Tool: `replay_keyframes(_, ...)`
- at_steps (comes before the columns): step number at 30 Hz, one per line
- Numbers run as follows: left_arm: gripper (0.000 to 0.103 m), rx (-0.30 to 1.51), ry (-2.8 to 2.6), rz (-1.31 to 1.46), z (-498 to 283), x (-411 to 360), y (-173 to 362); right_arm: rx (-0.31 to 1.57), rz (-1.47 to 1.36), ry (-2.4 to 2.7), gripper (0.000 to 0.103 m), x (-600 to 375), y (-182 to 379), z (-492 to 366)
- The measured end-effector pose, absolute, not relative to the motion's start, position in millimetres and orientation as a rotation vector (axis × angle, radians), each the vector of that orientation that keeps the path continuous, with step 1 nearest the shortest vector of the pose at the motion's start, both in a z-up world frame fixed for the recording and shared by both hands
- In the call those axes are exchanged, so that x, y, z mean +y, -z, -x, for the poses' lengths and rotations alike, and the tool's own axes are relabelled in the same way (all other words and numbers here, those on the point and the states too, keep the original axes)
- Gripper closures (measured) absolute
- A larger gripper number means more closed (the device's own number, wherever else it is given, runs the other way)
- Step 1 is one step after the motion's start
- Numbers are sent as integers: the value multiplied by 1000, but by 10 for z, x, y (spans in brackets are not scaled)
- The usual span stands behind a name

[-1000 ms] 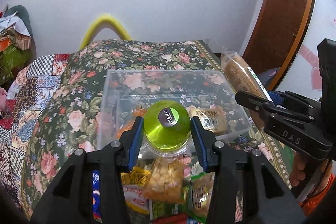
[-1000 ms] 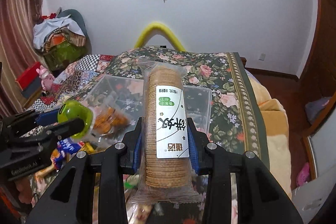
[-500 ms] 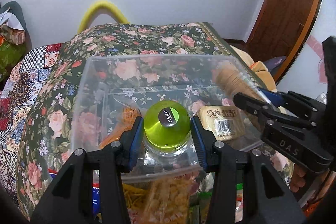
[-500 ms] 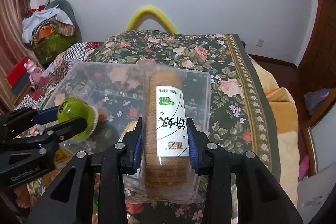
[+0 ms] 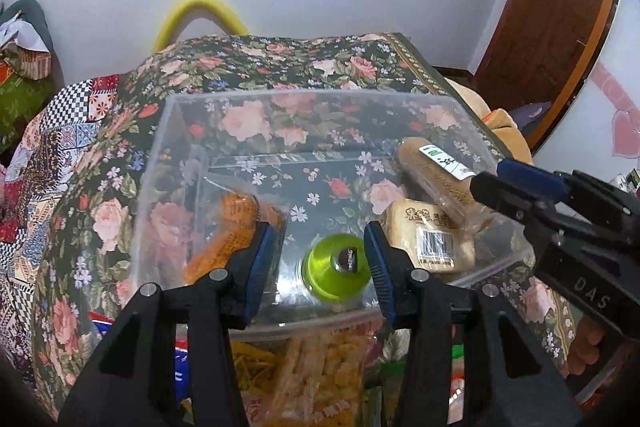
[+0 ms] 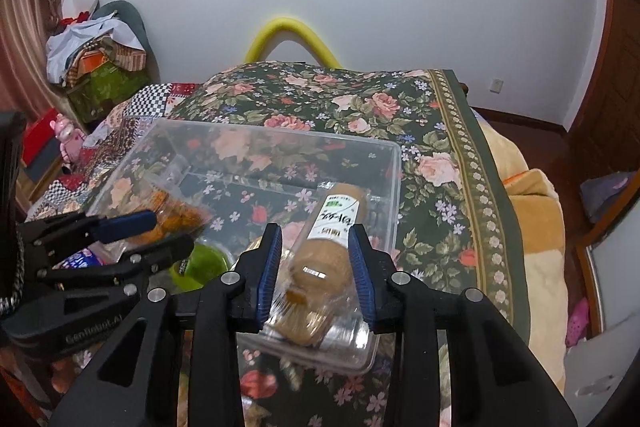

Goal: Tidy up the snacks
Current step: 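Lower the bottle and cracker tube into the clear box and open both tools, then grasp the wrapped rice cake with the left tool while the right tool grasps the striped biscuit roll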

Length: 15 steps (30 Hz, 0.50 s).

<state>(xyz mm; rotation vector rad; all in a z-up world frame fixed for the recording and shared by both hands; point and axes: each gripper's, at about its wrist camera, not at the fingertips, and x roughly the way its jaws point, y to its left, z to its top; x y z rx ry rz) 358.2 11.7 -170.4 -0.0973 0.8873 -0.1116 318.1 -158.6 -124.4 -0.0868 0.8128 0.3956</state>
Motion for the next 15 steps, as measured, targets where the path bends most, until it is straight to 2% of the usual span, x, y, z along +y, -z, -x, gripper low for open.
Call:
replay_keyframes(6, 55, 851, 108, 92, -3358, 194, 1467, 793, 86, -401, 58, -1601, 1140, -2999)
replay_keyframes(11, 44, 803, 94, 87, -3066, 309, 1250, 771, 97, -400, 46, -1645, 1045, -2748)
replay_keyframes(15, 39, 789, 76, 68, -2791, 423, 1166, 771, 97, -405, 44, -1679, 1030, -2539)
